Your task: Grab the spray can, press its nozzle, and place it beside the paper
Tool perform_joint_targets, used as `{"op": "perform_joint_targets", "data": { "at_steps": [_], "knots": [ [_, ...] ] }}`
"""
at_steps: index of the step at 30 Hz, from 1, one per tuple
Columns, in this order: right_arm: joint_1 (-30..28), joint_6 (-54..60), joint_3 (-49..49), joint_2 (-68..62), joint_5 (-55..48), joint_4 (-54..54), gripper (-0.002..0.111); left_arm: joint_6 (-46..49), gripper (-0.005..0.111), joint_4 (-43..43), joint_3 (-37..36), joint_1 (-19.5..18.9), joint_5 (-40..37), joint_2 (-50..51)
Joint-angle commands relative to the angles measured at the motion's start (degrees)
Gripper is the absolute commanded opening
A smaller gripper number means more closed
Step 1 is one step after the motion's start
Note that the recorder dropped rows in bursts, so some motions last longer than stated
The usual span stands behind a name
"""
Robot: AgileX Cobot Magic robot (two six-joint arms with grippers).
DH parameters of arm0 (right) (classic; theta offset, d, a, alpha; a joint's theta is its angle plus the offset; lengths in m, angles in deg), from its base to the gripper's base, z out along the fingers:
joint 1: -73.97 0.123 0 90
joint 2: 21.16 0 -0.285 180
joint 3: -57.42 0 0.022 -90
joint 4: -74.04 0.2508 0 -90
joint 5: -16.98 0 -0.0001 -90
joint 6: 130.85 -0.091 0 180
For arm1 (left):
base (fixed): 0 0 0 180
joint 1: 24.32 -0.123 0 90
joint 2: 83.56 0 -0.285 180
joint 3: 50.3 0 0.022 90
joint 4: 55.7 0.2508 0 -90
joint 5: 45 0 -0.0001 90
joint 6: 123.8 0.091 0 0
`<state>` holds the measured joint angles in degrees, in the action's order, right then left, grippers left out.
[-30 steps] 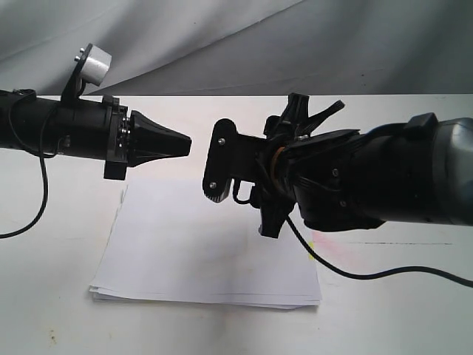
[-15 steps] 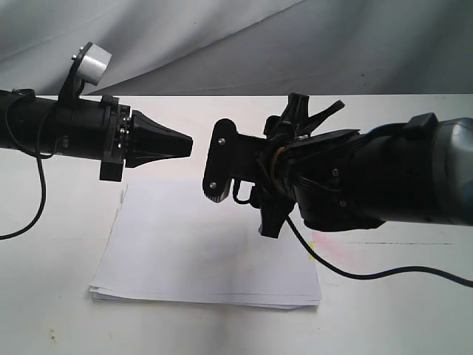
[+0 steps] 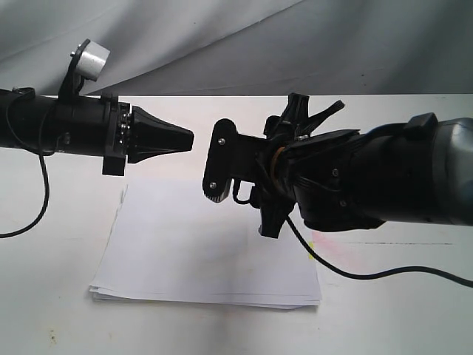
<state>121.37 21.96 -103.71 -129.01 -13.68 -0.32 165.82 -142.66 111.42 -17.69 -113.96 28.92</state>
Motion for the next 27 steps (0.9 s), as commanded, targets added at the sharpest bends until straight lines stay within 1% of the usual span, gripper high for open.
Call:
{"op": "perform_joint_targets", "data": {
  "at_steps": [1, 7, 8, 9, 13, 17, 21, 27],
  "knots": [
    [0.08, -0.28, -0.49, 0.57, 0.05, -1.05, 0.000, 0.17, 0.000, -1.16, 0.02, 1.29, 0.30, 1.28],
    [0.08, -0.28, -0.49, 0.57, 0.05, -1.05, 0.000, 1.00, 0.000, -1.61, 0.02, 5.18, 5.94, 1.43],
    [0.08, -0.28, -0.49, 0.57, 0.05, -1.05, 0.000, 0.97, 0.000, -2.10, 0.02, 6.05, 7.88, 1.43],
    [0.08, -0.28, -0.49, 0.57, 0.05, -1.05, 0.000, 0.97, 0.000, -2.37, 0.13, 6.16, 8.53, 1.43],
    [0.08, -0.28, -0.49, 0.57, 0.05, -1.05, 0.000, -0.13, 0.000, -2.26, 2.46, 6.66, 8.98, 1.43],
    [0.08, -0.28, -0.49, 0.57, 0.05, -1.05, 0.000, -1.72, 0.000, -1.22, 3.70, 9.40, 9.25, 2.82],
    [0.08, -0.28, -0.49, 0.57, 0.05, -1.05, 0.000, -1.81, 0.000, -1.69, 4.04, 9.69, 9.04, 5.37],
    [0.08, -0.28, -0.49, 0.57, 0.68, -1.05, 0.000, -1.24, 0.000, -1.92, 4.75, 10.04, 10.07, 5.37]
  ]
}}
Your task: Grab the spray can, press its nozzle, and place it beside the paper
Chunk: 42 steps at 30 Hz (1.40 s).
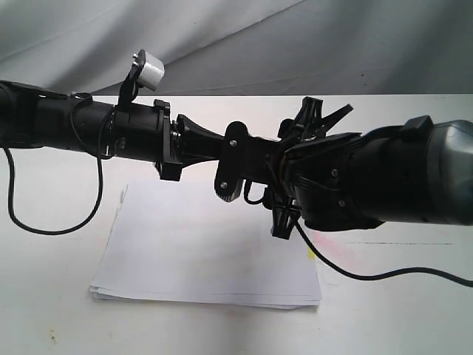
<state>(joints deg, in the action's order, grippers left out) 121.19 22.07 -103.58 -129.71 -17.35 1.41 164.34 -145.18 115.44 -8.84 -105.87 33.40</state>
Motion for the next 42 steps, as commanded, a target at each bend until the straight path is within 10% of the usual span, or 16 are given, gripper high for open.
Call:
{"op": "perform_joint_targets", "data": {
  "at_steps": [1, 42],
  "knots": [
    [0.26, -0.39, -0.61, 1.28, 4.34, -2.78, 0.000, -0.01, 0.000, 0.73, 1.24, 1.20, 2.22, 0.89],
    [0.26, -0.39, -0.61, 1.28, 5.75, -2.78, 0.000, -0.31, 0.000, 1.63, 2.09, 1.20, 4.14, 1.06]
  ]
}}
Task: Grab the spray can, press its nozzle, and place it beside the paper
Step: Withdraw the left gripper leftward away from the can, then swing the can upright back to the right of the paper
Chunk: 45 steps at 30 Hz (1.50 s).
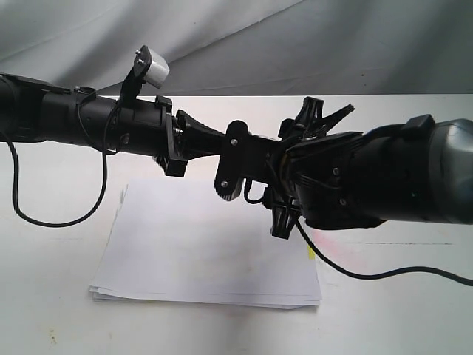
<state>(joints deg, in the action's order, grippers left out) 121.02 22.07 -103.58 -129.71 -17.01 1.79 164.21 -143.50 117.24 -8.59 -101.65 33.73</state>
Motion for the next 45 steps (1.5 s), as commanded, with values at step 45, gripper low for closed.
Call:
{"op": "perform_joint_targets", "data": {
  "at_steps": [45],
  "knots": [
    [-0.37, -9.44, -0.61, 8.73, 7.32, 3.42, 0.000, -7.32, 0.000, 4.97, -16.29, -18.48, -3.95, -18.20]
  ]
}}
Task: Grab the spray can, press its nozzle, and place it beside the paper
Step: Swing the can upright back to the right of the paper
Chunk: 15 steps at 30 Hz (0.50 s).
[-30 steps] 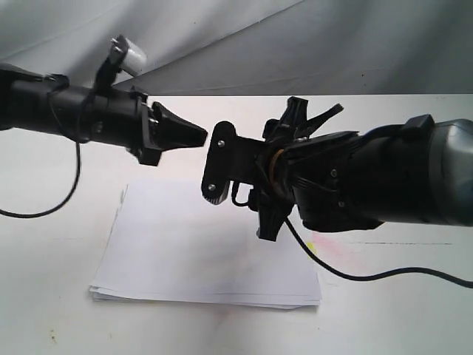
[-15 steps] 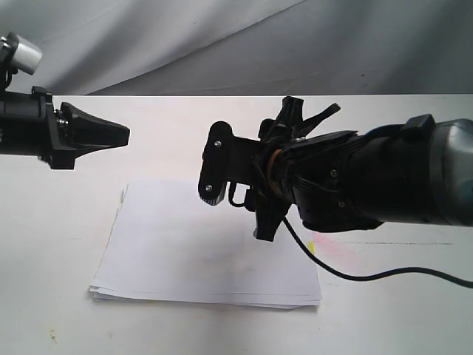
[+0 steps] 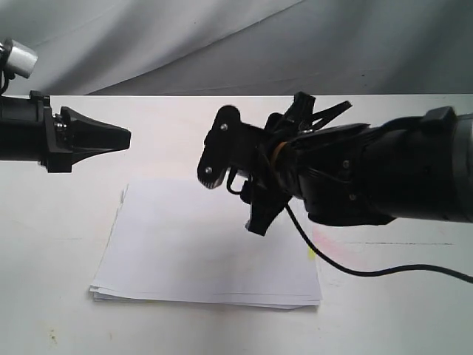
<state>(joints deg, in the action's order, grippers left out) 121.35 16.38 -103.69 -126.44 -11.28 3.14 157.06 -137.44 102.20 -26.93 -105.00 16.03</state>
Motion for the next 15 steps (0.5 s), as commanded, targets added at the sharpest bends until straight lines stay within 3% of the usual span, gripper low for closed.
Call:
{"op": "perform_joint_targets", "data": {
  "at_steps": [1, 11, 15],
  "knots": [
    [-1.22, -3.88, -0.51, 6.94, 3.19, 4.54, 0.000, 0.00, 0.000, -1.42, -1.67, -0.14, -0.59, -0.50],
    [-14.88, -3.77, -0.40, 17.04, 15.12, 27.45, 0.000, 0.07, 0.000, -1.79, -2.35, -0.14, -1.38, -0.50],
    [-19.47, -3.48, -0.29, 18.99, 17.57, 31.21, 0.000, 0.07, 0.000, -1.79, -2.35, -0.14, -2.69, -0.50]
  ]
}}
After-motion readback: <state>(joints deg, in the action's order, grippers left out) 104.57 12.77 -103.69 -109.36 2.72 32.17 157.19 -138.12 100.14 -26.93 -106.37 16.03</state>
